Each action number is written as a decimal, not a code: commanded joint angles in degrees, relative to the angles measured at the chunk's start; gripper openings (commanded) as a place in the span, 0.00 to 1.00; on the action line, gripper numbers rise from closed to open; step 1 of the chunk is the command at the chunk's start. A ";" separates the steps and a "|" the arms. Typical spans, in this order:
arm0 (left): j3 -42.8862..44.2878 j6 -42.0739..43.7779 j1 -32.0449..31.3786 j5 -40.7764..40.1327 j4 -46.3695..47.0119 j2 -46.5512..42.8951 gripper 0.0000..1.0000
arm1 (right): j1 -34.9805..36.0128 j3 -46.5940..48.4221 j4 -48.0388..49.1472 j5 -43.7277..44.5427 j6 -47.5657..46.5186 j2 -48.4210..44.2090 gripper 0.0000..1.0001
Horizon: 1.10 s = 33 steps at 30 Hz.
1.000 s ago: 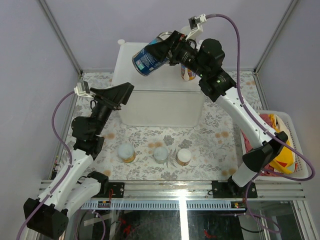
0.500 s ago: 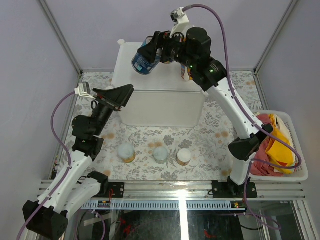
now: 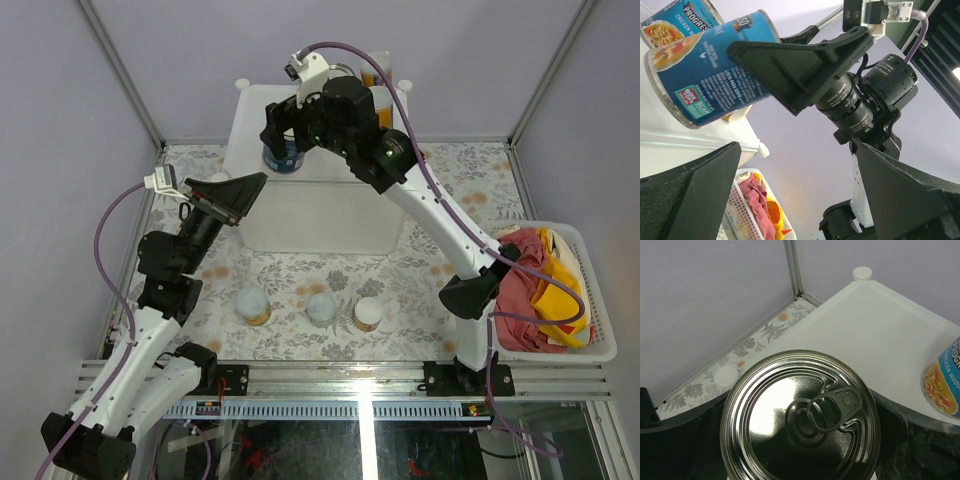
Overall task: Place and organize the canned foods onto the counter
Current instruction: Place the canned food on the counter.
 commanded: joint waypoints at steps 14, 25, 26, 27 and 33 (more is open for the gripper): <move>3.34 5.36 0.22 1.08 -5.02 -2.46 1.00 | 1.00 10.00 5.58 14.20 -8.85 0.09 0.00; 3.80 6.03 0.19 1.88 -5.41 -2.20 1.00 | 1.02 12.16 2.75 18.13 -9.10 1.42 0.00; 3.88 6.11 0.22 2.03 -5.42 -2.11 1.00 | 1.02 12.28 2.52 18.51 -8.99 1.53 0.00; 3.96 6.15 0.20 2.12 -5.42 -2.06 1.00 | 0.95 12.45 2.19 18.78 -9.02 1.63 0.00; 4.20 6.42 0.26 2.56 -5.53 -1.92 1.00 | 0.54 12.98 0.83 20.35 -8.33 1.89 0.00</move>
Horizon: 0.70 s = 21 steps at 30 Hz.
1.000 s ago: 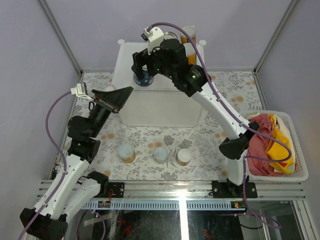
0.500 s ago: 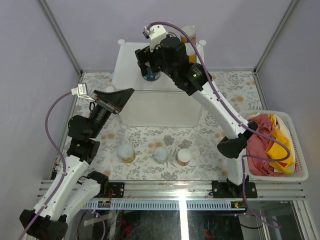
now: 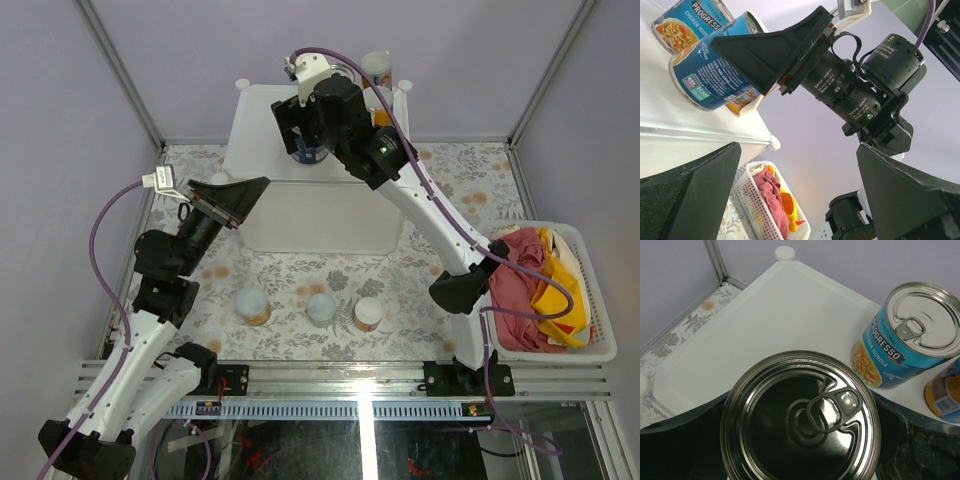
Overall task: Place and organize the canned foods onto the counter
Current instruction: Place the canned food on the counter.
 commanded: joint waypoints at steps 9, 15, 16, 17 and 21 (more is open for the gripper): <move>2.71 1.65 0.21 2.24 0.64 0.67 1.00 | -1.46 6.74 6.32 4.14 1.12 -2.33 0.00; 2.93 1.55 0.21 2.69 1.07 1.24 1.00 | -2.63 6.98 5.31 4.30 1.72 -2.42 0.00; 2.94 1.48 0.20 2.79 1.18 1.38 1.00 | -2.85 7.00 5.10 4.23 1.88 -2.36 0.00; 3.04 1.40 0.20 2.88 1.32 1.52 1.00 | -3.07 7.01 4.92 4.18 2.08 -2.40 0.00; 3.07 1.20 0.20 3.04 1.72 2.03 1.00 | -3.81 7.09 4.20 3.86 2.70 -2.14 0.00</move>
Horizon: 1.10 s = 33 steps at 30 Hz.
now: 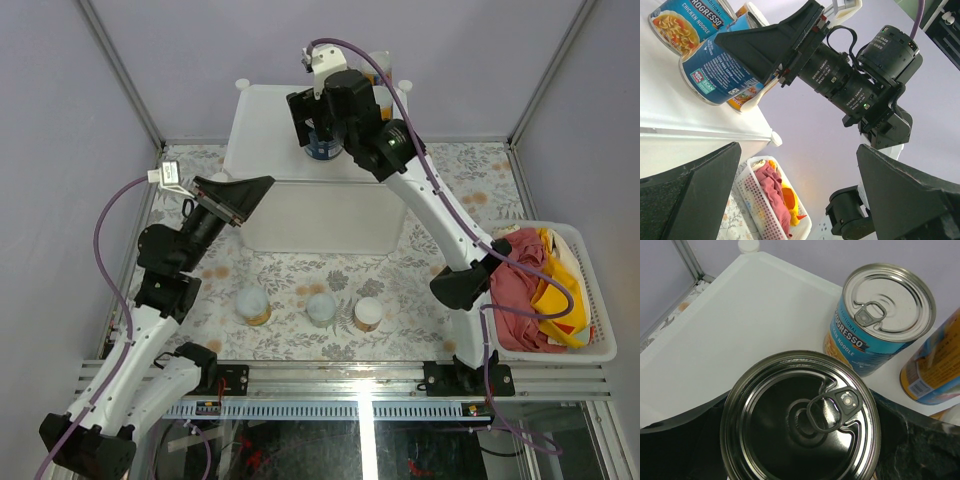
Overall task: Place and organize the canned foods onto the counter
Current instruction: Place the canned food on the counter.
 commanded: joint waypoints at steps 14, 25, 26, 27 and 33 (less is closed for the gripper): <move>2.21 0.54 0.20 2.04 2.84 1.53 1.00 | -2.22 5.76 6.21 1.78 1.36 -1.81 0.00; 1.82 0.37 0.20 2.14 3.36 2.04 1.00 | -2.53 5.76 5.34 1.83 1.98 -1.39 0.09; 1.76 0.37 0.21 2.23 3.38 2.05 1.00 | -2.52 5.76 5.33 1.93 1.98 -1.27 0.11; 1.76 0.36 0.21 2.13 3.36 2.01 1.00 | -2.52 5.77 5.31 1.98 1.98 -1.24 0.13; 1.63 0.45 0.28 2.25 3.36 2.01 1.00 | -2.61 5.67 5.10 2.51 2.07 -1.13 0.29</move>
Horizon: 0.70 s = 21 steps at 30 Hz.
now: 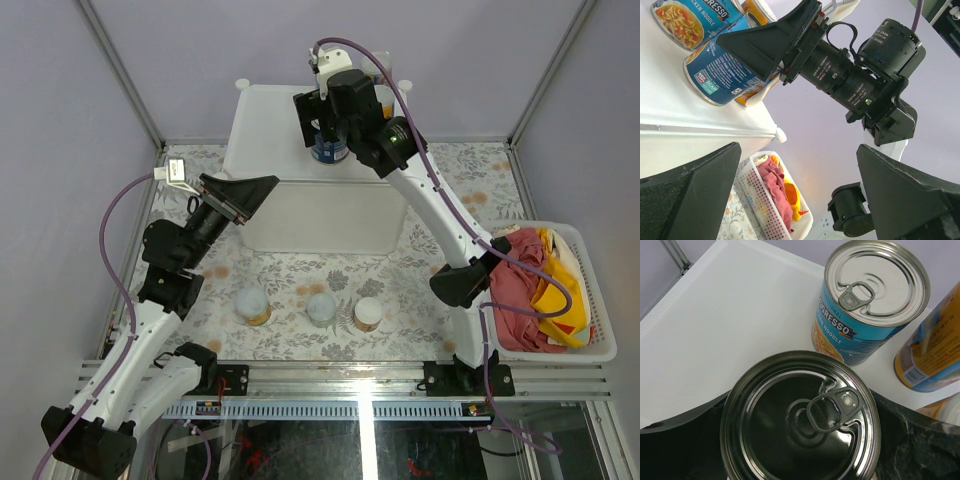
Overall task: Place and organize the canned foods onto the counter
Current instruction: Place the canned food on the counter.
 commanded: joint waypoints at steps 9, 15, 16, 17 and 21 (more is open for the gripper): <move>1.71 0.56 0.26 1.50 3.30 0.18 1.00 | -0.73 5.03 7.99 3.20 0.04 -1.74 0.52; 1.80 0.56 0.24 1.77 3.47 0.49 1.00 | -0.80 4.96 8.20 3.54 0.08 -1.76 0.68; 1.73 0.58 0.24 1.83 3.55 0.49 1.00 | -0.84 4.96 8.20 3.54 0.16 -1.79 0.71; 1.75 0.57 0.24 1.90 3.59 0.53 1.00 | -0.80 4.94 8.22 3.57 0.22 -1.71 0.74; 1.74 0.69 0.24 2.07 3.56 0.68 1.00 | -0.80 4.93 8.30 3.58 0.39 -1.60 0.83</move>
